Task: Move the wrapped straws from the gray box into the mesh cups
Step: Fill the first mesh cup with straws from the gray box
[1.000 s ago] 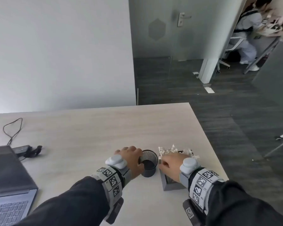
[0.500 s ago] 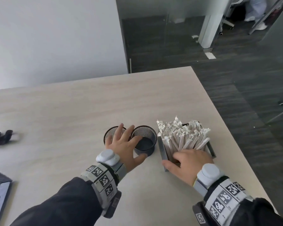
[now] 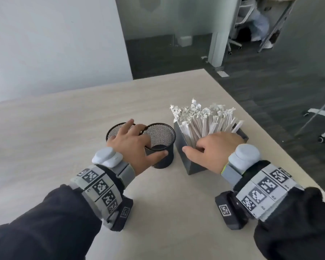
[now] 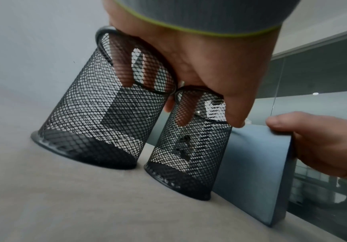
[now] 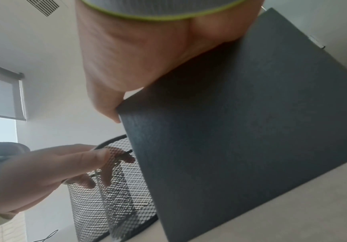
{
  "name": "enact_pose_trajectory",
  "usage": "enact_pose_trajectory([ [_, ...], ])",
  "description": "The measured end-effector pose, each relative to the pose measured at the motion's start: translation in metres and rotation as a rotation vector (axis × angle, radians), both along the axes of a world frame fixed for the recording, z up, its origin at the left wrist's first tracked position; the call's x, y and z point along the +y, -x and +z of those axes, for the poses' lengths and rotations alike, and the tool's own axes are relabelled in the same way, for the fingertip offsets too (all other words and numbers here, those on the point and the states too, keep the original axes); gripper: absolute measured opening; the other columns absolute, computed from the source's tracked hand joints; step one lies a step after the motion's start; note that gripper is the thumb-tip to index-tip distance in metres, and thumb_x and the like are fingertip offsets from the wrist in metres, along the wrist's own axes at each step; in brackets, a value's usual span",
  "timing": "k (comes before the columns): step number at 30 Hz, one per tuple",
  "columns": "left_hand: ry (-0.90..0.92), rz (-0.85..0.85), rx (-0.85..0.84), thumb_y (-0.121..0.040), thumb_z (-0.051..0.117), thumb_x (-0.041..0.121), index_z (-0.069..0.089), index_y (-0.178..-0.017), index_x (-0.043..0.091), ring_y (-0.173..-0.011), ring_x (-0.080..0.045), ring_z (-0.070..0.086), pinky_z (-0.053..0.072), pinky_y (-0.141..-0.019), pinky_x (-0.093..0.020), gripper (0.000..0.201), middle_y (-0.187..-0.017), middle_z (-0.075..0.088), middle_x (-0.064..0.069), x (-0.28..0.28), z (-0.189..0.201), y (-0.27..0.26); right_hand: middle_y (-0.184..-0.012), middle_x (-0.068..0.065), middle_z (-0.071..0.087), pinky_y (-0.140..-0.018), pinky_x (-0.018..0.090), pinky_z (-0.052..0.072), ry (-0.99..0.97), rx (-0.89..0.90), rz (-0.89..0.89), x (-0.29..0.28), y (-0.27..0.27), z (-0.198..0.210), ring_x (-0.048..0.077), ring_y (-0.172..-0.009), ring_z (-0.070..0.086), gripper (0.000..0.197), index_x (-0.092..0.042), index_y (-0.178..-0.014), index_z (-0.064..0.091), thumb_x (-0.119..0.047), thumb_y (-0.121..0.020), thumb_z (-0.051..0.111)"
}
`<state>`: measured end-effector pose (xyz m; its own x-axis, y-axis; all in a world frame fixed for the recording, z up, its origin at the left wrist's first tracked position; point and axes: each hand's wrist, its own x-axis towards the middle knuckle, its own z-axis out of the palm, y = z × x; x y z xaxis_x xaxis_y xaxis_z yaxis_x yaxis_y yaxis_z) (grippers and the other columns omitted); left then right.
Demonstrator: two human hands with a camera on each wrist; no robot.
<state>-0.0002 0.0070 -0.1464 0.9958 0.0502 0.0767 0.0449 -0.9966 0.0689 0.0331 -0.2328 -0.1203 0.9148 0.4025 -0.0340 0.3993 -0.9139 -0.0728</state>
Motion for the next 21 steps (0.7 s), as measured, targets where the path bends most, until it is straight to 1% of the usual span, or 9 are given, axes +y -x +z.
enact_pose_trajectory([
  [4, 0.013, -0.031, 0.025, -0.061, 0.029, 0.095, 0.054, -0.076, 0.043, -0.150, -0.010, 0.013, 0.032, -0.110, -0.051, 0.059, -0.147, 0.039, 0.025, 0.000, 0.007, 0.028, -0.058, 0.000, 0.058, -0.059, 0.029, 0.047, 0.015, 0.027, 0.025, -0.003, 0.017, 0.003, 0.023, -0.062, 0.061, 0.070, -0.015, -0.057, 0.051, -0.077, -0.076, 0.027],
  [8, 0.023, -0.037, 0.064, -0.061, 0.033, 0.094, 0.053, -0.074, 0.041, -0.150, -0.008, 0.012, 0.033, -0.111, -0.049, 0.059, -0.146, 0.038, 0.027, 0.001, 0.008, 0.068, -0.058, -0.001, 0.053, -0.060, 0.031, 0.044, 0.034, 0.038, 0.047, -0.007, 0.045, -0.001, 0.023, -0.062, 0.058, 0.067, -0.016, -0.059, 0.046, -0.076, -0.081, 0.025],
  [11, 0.044, -0.078, 0.073, -0.060, 0.036, 0.094, 0.053, -0.073, 0.040, -0.150, -0.006, 0.009, 0.030, -0.113, -0.048, 0.059, -0.146, 0.037, 0.029, 0.001, 0.008, 0.098, -0.064, 0.003, 0.052, -0.067, 0.037, 0.048, 0.031, 0.054, 0.123, -0.015, 0.070, -0.004, 0.025, -0.065, 0.059, 0.071, -0.015, -0.061, 0.040, -0.082, -0.074, 0.021],
  [13, 0.054, -0.111, 0.078, -0.061, 0.040, 0.093, 0.053, -0.074, 0.040, -0.150, -0.005, 0.008, 0.026, -0.115, -0.048, 0.056, -0.147, 0.035, 0.029, -0.002, 0.012, 0.113, -0.076, 0.007, 0.056, -0.069, 0.042, 0.047, 0.005, 0.105, 0.164, -0.024, 0.082, 0.001, 0.025, -0.072, 0.059, 0.071, -0.013, -0.066, 0.041, -0.083, -0.072, 0.030],
  [15, 0.058, -0.136, 0.089, -0.063, 0.043, 0.092, 0.054, -0.076, 0.040, -0.150, -0.005, 0.007, 0.024, -0.116, -0.047, 0.055, -0.148, 0.034, 0.029, -0.005, 0.016, 0.122, -0.080, 0.004, 0.056, -0.074, 0.043, 0.048, -0.047, 0.195, 0.193, -0.031, 0.091, 0.006, 0.022, -0.077, 0.058, 0.062, -0.015, -0.069, 0.050, -0.077, -0.071, 0.046],
  [17, 0.067, -0.143, 0.084, -0.063, 0.044, 0.091, 0.056, -0.078, 0.039, -0.150, -0.005, 0.007, 0.023, -0.116, -0.047, 0.056, -0.148, 0.034, 0.029, -0.007, 0.017, 0.127, -0.076, -0.008, 0.058, -0.077, 0.036, 0.049, -0.151, 0.272, 0.185, -0.037, 0.097, 0.012, 0.011, -0.077, 0.059, 0.038, -0.029, -0.066, 0.060, -0.067, -0.069, 0.060],
  [18, 0.070, -0.145, 0.081, -0.063, 0.043, 0.091, 0.057, -0.079, 0.039, -0.150, -0.005, 0.007, 0.022, -0.116, -0.047, 0.057, -0.148, 0.034, 0.029, -0.008, 0.017, 0.127, -0.073, -0.013, 0.061, -0.076, 0.031, 0.050, -0.221, 0.293, 0.169, -0.040, 0.099, 0.015, 0.005, -0.074, 0.059, 0.026, -0.036, -0.065, 0.063, -0.062, -0.067, 0.066],
  [20, 0.096, -0.145, 0.072, -0.060, 0.042, 0.092, 0.059, -0.081, 0.039, -0.150, -0.004, 0.007, 0.022, -0.116, -0.048, 0.060, -0.147, 0.034, 0.030, -0.008, 0.017, 0.131, -0.070, -0.019, 0.065, -0.071, 0.023, 0.050, -0.297, 0.286, 0.151, -0.040, 0.104, 0.020, -0.003, -0.068, 0.059, 0.014, -0.042, -0.063, 0.066, -0.051, -0.068, 0.075],
  [21, 0.110, -0.143, 0.066, -0.059, 0.042, 0.092, 0.060, -0.080, 0.039, -0.150, -0.004, 0.008, 0.022, -0.115, -0.048, 0.060, -0.147, 0.035, 0.030, -0.008, 0.018, 0.131, -0.068, -0.020, 0.065, -0.069, 0.019, 0.049, -0.323, 0.286, 0.146, -0.039, 0.106, 0.022, -0.005, -0.066, 0.058, 0.014, -0.042, -0.063, 0.067, -0.045, -0.070, 0.077],
])
